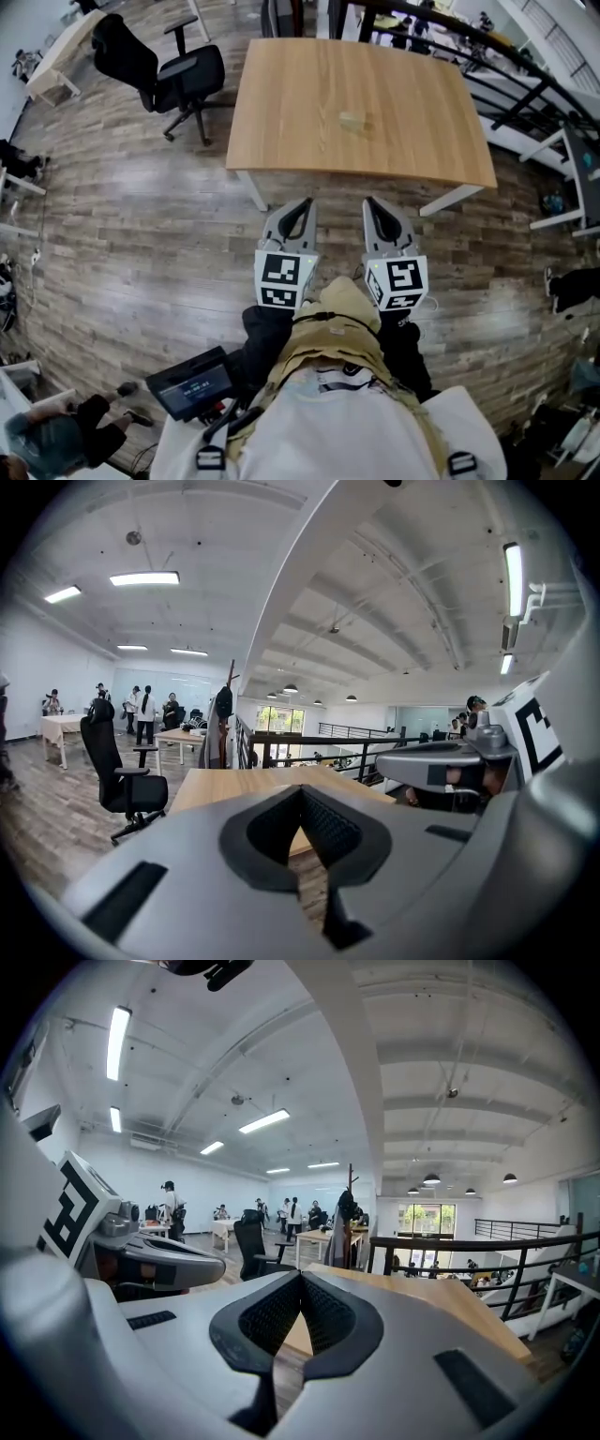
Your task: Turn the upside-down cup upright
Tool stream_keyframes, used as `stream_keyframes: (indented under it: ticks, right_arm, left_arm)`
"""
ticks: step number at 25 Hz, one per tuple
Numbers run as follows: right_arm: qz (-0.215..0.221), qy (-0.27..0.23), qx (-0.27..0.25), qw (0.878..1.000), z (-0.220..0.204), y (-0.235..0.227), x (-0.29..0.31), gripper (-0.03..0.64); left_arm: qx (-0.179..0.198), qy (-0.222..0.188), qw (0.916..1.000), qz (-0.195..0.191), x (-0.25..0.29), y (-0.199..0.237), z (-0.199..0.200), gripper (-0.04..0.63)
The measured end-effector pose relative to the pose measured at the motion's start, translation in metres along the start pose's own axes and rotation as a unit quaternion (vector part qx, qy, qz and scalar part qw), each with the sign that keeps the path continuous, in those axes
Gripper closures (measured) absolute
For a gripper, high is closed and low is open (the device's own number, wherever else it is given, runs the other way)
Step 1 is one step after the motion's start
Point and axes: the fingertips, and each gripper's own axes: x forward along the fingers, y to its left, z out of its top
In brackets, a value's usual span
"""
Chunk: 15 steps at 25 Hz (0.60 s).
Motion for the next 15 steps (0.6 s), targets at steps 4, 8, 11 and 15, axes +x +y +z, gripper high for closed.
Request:
stream_keyframes:
  ticks: [4, 8, 11, 15]
  right_arm:
    - [-0.003, 0.018, 0.000, 1.000, -0.013, -0.015, 0.012, 0.595]
    - [-0.004, 0.031, 0.006, 1.000, -0.025, -0.038, 0.038, 0.597]
    - [-0.001, 0.034, 0.016, 0.999, -0.035, -0.061, 0.073, 0.595]
    - [0.014, 0.038, 0.029, 0.999, -0.035, -0.096, 0.131, 0.595]
  left_arm:
    - [-0.008, 0.010, 0.9999, -0.005, 0.019, 0.001, -0.009, 0.594]
    - [-0.017, 0.023, 0.9996, 0.008, 0.049, 0.016, -0.017, 0.594]
    - [-0.015, 0.026, 0.9994, 0.017, 0.083, 0.034, -0.014, 0.594]
    - [-0.009, 0.032, 0.9989, 0.033, 0.142, 0.060, 0.001, 0.594]
